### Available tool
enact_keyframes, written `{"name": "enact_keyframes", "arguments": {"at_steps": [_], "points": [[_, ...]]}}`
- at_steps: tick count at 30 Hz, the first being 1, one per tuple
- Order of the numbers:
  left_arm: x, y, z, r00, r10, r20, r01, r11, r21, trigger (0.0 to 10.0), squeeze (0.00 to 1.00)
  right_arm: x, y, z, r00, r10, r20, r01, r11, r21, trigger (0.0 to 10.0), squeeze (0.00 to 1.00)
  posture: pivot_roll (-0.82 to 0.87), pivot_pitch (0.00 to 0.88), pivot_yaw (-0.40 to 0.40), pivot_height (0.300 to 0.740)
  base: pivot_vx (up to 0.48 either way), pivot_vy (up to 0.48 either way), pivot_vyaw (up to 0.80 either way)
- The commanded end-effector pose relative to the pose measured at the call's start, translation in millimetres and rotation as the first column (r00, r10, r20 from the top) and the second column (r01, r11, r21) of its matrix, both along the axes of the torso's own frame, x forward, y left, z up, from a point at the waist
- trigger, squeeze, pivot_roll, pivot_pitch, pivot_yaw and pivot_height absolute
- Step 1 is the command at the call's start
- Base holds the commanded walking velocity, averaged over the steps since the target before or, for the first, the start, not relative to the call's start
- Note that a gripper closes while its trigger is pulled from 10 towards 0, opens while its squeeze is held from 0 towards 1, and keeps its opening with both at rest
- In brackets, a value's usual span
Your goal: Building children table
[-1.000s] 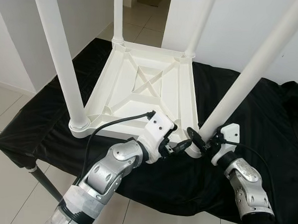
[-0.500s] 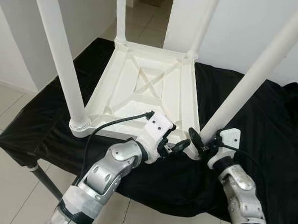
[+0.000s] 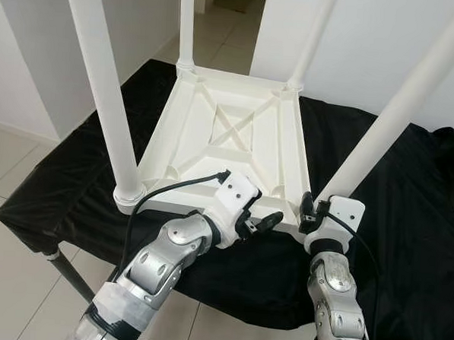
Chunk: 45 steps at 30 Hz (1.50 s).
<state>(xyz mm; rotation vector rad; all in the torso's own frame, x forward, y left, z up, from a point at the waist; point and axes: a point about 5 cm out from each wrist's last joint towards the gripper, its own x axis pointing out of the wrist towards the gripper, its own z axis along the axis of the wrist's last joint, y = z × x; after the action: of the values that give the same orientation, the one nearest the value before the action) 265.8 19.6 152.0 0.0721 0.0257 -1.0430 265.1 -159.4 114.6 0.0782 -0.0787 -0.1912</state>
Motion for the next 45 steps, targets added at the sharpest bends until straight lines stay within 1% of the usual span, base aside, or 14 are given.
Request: {"name": "enact_keyframes", "arguments": {"at_steps": [1,4,5,13,14,15,26,27,34,40,41,43,44,45], "points": [[-3.8,-2.6,-5,0.999,-0.047,0.006,0.047,0.999,0.021,10.0,0.0,-4.3,-4.2,-8,0.999,-0.023,-0.04,0.023,1.0,0.013,10.0,0.0,-0.1,0.0,-0.065,0.74,0.0,0.0,0.0],[-5.1,-2.1,-8,0.997,-0.076,-0.012,0.076,0.997,0.02,10.0,0.0,-5.6,-1.5,-6,0.999,-0.035,-0.035,0.035,0.999,-0.003,10.0,0.0,-0.1,0.0,-0.063,0.74,0.0,0.0,0.0],[-6.9,-1.5,-10,0.994,-0.101,-0.044,0.101,0.995,-0.002,10.0,1.0,-6.2,-0.3,-4,0.999,-0.027,-0.022,0.027,1.0,-0.003,10.0,0.0,-0.11,0.0,-0.057,0.74,0.0,0.0,0.0],[-8.2,-3.0,-12,0.995,-0.094,-0.033,0.095,0.995,0.02,10.0,1.0,-6.8,-4.8,0,1.0,-0.024,-0.004,0.024,0.999,-0.022,10.0,0.0,-0.11,0.0,-0.055,0.74,0.0,0.0,0.0],[-8.8,-3.4,-12,0.995,-0.1,-0.02,0.1,0.994,0.034,10.0,0.0,-7.4,-7.6,1,1.0,-0.001,0.009,0.001,1.0,-0.025,10.0,0.07,-0.11,0.0,-0.053,0.74,0.0,0.0,0.0],[-9.2,-3.1,-12,0.994,-0.105,-0.019,0.106,0.994,0.039,10.0,0.0,-8.1,-9.7,3,0.999,0.025,0.027,-0.025,0.999,-0.026,10.0,1.0,-0.11,0.0,-0.053,0.74,0.0,0.0,0.0],[-7.6,0.2,-9,0.994,-0.112,0.01,0.112,0.992,0.053,10.0,0.0,-11.3,-23.6,8,0.978,0.197,0.064,-0.193,0.979,-0.07,10.0,1.0,-0.09,0.0,-0.054,0.74,0.0,0.0,0.0],[-6.6,0.1,-8,0.994,-0.109,0.015,0.108,0.993,0.053,10.0,0.0,-9.9,-27.7,9,0.964,0.26,0.058,-0.254,0.963,-0.092,10.0,0.0,-0.09,0.0,-0.054,0.74,0.0,0.0,0.0],[-2.9,-2.8,-8,0.995,-0.092,-0.035,0.093,0.995,0.035,10.0,0.0,0.9,-33.3,12,0.836,0.548,-0.013,-0.541,0.822,-0.178,10.0,0.0,-0.1,0.0,-0.057,0.74,0.0,0.0,0.0],[-4.2,-6.4,-7,0.994,-0.096,-0.048,0.098,0.994,0.043,10.0,0.0,14.1,-36.1,10,0.791,0.609,-0.056,-0.607,0.77,-0.195,10.0,0.0,-0.09,0.0,-0.056,0.74,0.0,0.0,0.0],[-4.1,-7.8,-7,0.995,-0.093,-0.041,0.095,0.994,0.056,10.0,0.0,20.1,-37.8,8,0.777,0.624,-0.079,-0.626,0.754,-0.2,5.9,0.0,-0.08,0.0,-0.06,0.74,0.0,0.0,0.0],[-4.1,-7.8,-7,0.995,-0.093,-0.041,0.095,0.994,0.056,10.0,0.0,20.1,-37.8,8,0.777,0.624,-0.079,-0.626,0.754,-0.2,5.9,0.0,-0.08,0.0,-0.06,0.74,0.0,0.0,0.0],[-3.9,-8.6,-7,0.995,-0.09,-0.035,0.092,0.994,0.063,10.0,0.0,23.8,-38.9,6,0.765,0.637,-0.092,-0.641,0.741,-0.2,4.4,0.0,-0.08,0.0,-0.06,0.74,0.0,0.0,0.0],[-3.9,-8.6,-7,0.995,-0.09,-0.035,0.092,0.994,0.063,10.0,0.0,23.8,-38.9,6,0.765,0.637,-0.092,-0.641,0.741,-0.2,4.4,0.0,-0.08,0.0,-0.06,0.74,0.0,0.0,0.0]]}}
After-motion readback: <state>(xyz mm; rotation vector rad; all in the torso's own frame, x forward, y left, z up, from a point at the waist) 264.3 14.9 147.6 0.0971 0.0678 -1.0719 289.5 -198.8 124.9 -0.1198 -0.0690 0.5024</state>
